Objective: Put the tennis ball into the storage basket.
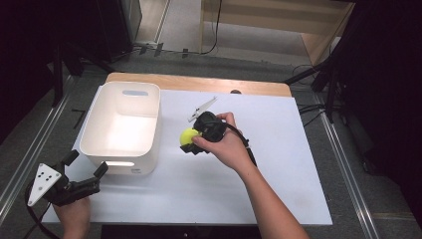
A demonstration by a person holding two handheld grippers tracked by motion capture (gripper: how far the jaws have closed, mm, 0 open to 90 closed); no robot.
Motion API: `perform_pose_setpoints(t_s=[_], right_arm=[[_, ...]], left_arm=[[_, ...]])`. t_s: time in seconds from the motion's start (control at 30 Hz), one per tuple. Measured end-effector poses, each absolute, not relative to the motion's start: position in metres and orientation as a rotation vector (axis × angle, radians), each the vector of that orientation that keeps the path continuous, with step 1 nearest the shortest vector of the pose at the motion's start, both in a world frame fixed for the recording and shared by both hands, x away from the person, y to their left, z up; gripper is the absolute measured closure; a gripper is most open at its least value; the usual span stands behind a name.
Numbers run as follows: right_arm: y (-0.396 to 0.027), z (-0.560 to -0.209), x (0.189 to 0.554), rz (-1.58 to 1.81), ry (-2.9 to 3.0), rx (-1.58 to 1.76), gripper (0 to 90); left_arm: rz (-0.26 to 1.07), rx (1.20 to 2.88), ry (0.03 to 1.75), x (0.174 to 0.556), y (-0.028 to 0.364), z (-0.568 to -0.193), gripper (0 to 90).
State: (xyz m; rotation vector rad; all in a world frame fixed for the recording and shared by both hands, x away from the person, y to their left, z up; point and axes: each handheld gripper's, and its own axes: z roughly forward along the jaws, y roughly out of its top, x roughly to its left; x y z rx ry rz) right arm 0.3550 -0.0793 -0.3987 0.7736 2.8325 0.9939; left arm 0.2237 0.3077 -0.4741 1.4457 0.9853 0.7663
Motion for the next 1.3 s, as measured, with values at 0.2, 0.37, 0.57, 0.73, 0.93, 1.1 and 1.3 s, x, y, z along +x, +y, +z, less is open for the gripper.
perform_pose_setpoints(t_s=[0.2, 0.37, 0.57, 0.73, 0.93, 1.1, 1.3], right_arm=[[-0.075, -0.391, 0.358, 0.989, 2.837, 0.764, 23.4], [-0.074, -0.387, 0.362, 1.005, 2.833, 0.756, 23.4], [-0.073, -0.38, 0.365, 1.0, 2.837, 0.738, 23.4], [-0.071, -0.373, 0.368, 1.012, 2.837, 0.746, 23.5], [-0.068, -0.366, 0.372, 1.017, 2.836, 0.737, 23.5], [-0.062, -0.361, 0.374, 1.016, 2.84, 0.731, 23.5], [-0.053, -0.357, 0.377, 1.026, 2.843, 0.707, 23.5]], left_arm=[[0.765, 1.447, 0.985, 0.224, 0.308, -0.474, 0.0], [0.765, 1.446, 0.985, 0.224, 0.308, -0.474, 0.0], [0.767, 1.445, 0.986, 0.224, 0.308, -0.474, 0.0], [0.768, 1.443, 0.987, 0.224, 0.308, -0.474, 0.0], [0.769, 1.441, 0.988, 0.224, 0.308, -0.474, 0.0], [0.769, 1.438, 0.986, 0.224, 0.307, -0.474, 0.0], [0.771, 1.443, 0.986, 0.224, 0.307, -0.474, 0.0]])
